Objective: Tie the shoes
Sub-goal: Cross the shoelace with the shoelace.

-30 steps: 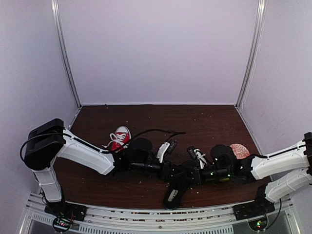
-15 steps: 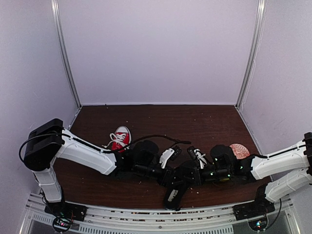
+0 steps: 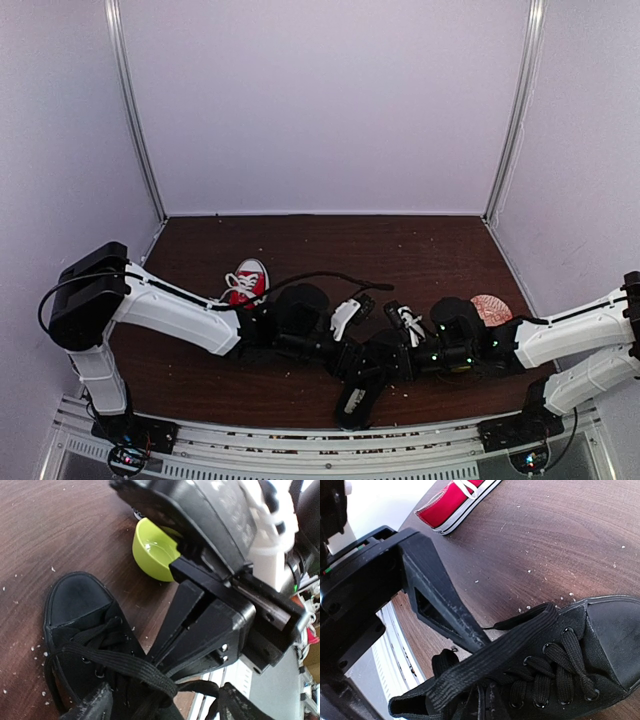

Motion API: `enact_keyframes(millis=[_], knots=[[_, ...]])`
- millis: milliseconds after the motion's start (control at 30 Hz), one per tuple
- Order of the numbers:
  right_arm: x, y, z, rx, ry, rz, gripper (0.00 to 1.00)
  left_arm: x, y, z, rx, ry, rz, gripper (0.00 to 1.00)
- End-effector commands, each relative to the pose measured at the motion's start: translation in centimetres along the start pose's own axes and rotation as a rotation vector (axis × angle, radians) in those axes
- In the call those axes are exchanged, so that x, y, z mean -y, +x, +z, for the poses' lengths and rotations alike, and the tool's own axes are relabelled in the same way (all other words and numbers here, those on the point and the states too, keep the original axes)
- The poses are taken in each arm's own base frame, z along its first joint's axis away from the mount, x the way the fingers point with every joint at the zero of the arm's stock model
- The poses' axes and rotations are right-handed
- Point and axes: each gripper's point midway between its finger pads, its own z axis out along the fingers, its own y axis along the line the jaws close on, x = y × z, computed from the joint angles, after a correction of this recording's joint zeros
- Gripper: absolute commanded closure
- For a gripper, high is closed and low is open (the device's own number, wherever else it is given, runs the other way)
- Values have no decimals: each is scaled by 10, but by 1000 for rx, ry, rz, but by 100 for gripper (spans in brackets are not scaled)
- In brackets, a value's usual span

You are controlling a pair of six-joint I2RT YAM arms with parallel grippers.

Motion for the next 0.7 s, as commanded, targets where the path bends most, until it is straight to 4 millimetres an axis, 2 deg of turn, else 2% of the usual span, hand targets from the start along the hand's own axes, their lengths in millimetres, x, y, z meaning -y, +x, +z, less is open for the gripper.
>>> enact_keyframes(millis=[0, 167, 233, 267, 667], knots=[[0, -8, 0, 20, 24, -20, 100, 18, -23, -2, 60, 42, 21, 19], [1, -8, 0, 19, 28, -21, 100, 19, -25, 0, 58, 45, 16, 16], [1, -7, 0, 19, 30, -22, 100, 19, -27, 0, 63, 45, 15, 6], [1, -7, 0, 20, 29, -21, 100, 20, -28, -1, 67, 44, 15, 5], [3, -6, 0, 18, 35, -19, 100, 24, -34, -9, 103, 53, 12, 6]])
